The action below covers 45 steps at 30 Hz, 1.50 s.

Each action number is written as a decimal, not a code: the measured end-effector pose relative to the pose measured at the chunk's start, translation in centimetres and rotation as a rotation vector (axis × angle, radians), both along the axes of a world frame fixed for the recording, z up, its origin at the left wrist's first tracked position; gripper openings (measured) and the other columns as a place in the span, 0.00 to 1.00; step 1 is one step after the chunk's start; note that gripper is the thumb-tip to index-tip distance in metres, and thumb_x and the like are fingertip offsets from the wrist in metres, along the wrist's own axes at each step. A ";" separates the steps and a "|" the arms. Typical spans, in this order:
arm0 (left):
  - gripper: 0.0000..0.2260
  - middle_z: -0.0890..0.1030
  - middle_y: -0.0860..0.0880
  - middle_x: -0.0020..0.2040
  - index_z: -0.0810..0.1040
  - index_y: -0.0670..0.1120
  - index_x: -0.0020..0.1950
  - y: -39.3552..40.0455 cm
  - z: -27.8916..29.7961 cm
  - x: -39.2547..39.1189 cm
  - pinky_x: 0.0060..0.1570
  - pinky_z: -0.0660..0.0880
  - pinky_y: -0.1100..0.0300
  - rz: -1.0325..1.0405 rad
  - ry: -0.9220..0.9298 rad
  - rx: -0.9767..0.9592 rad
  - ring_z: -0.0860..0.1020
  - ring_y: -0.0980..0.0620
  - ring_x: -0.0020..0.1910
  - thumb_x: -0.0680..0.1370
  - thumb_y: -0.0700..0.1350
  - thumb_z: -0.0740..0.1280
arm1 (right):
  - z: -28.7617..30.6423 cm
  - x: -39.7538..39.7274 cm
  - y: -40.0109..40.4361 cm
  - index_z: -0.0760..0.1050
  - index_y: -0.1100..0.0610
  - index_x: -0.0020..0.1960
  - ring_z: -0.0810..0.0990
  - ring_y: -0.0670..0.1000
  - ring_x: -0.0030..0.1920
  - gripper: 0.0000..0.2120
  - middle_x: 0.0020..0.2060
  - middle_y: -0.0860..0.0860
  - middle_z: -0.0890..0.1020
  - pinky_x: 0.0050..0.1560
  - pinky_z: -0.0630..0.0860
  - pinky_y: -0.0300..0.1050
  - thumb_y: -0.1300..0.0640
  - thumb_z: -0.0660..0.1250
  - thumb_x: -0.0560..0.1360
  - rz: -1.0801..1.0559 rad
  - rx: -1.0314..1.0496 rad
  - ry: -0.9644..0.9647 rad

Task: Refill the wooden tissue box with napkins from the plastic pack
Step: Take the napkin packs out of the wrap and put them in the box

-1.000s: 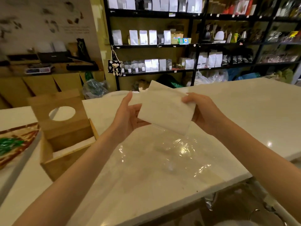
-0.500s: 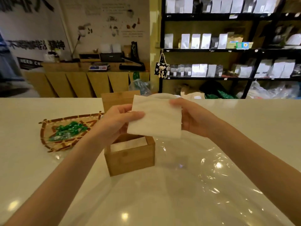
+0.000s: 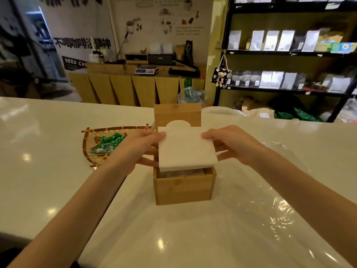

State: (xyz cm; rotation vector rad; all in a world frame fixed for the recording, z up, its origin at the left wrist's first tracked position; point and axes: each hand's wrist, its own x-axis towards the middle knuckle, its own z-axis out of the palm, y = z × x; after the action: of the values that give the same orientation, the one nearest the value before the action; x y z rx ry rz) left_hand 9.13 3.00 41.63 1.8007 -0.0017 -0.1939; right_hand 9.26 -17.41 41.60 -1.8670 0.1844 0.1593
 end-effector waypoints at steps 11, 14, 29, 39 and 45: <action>0.07 0.74 0.55 0.36 0.82 0.44 0.44 0.4 -0.7 0.6 0.46 0.65 0.58 0.086 -0.146 0.301 0.70 0.58 0.39 0.75 0.45 0.66 | -0.9 0.2 0.9 0.78 0.58 0.55 0.68 0.45 0.36 0.16 0.48 0.48 0.74 0.35 0.66 0.37 0.52 0.70 0.71 -0.032 -0.216 -0.053; 0.08 0.72 0.58 0.36 0.82 0.43 0.48 0.3 -1.0 1.0 0.48 0.63 0.58 0.108 -0.112 0.315 0.68 0.60 0.37 0.74 0.44 0.68 | -0.8 0.3 0.7 0.80 0.60 0.49 0.69 0.44 0.37 0.13 0.45 0.48 0.74 0.36 0.67 0.37 0.53 0.71 0.70 -0.012 -0.257 -0.053; 0.08 0.69 0.52 0.68 0.83 0.48 0.45 0.1 -1.3 2.2 0.70 0.52 0.39 0.037 -0.271 0.922 0.56 0.48 0.71 0.72 0.51 0.69 | -0.6 0.7 1.2 0.80 0.55 0.44 0.70 0.50 0.55 0.12 0.54 0.50 0.74 0.51 0.74 0.48 0.47 0.69 0.69 0.243 -0.943 -0.356; 0.11 0.68 0.48 0.69 0.80 0.48 0.52 -1.7 -2.2 1.9 0.69 0.46 0.36 -0.090 -0.254 1.327 0.53 0.45 0.73 0.74 0.51 0.64 | -1.7 0.4 2.7 0.78 0.55 0.48 0.69 0.51 0.53 0.13 0.48 0.51 0.73 0.44 0.69 0.44 0.47 0.64 0.71 0.263 -1.156 -0.342; 0.09 0.75 0.50 0.63 0.81 0.51 0.50 -1.9 -2.4 1.0 0.69 0.47 0.37 0.081 -0.471 1.376 0.60 0.47 0.71 0.73 0.50 0.67 | -2.2 -0.4 2.9 0.77 0.55 0.52 0.71 0.52 0.52 0.12 0.50 0.52 0.75 0.44 0.69 0.44 0.49 0.63 0.74 0.143 -1.202 -0.448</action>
State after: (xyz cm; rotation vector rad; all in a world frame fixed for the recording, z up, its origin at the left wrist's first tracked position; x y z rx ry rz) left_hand 10.08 1.07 39.23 3.1673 -0.1649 0.4081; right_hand 8.86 -14.52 39.45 -3.0445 -0.2295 -0.3628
